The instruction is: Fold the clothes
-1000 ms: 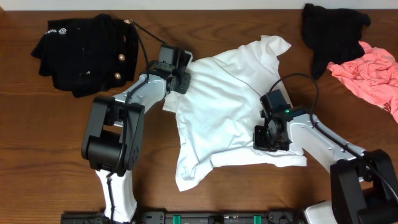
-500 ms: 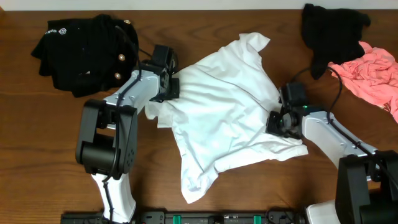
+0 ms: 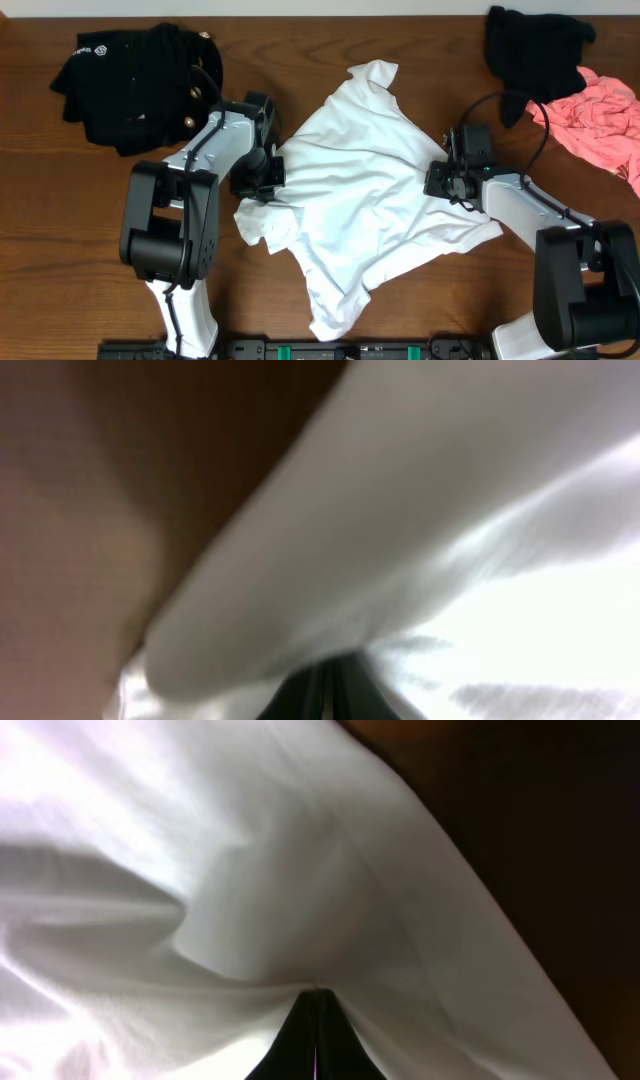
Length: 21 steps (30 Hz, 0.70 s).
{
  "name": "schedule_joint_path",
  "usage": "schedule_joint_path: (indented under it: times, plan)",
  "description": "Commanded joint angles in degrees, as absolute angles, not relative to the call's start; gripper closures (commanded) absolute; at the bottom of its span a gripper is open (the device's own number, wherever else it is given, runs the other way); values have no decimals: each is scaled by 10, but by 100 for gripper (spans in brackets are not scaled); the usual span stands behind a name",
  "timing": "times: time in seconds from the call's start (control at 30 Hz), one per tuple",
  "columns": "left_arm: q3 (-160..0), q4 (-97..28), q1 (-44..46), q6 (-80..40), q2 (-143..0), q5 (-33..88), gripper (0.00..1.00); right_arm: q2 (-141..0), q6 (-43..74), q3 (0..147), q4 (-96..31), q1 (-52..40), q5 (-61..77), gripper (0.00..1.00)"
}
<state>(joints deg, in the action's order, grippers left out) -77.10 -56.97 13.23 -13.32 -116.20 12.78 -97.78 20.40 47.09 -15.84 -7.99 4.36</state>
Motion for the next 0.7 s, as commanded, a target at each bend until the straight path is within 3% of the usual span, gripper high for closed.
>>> schedule_joint_path:
  times: [0.0, 0.43, 0.67]
  plan:
    - [-770, -602, 132, -136, -1171, 142, 93, -993, 174, 475, -146, -66, 44, 98]
    - [-770, -636, 132, -139, -1171, 266, 93, -1012, 131, 500, -66, -8, 50, 98]
    - [-770, -583, 130, -125, -1171, 250, 93, -991, 115, 577, -155, -8, 147, 99]
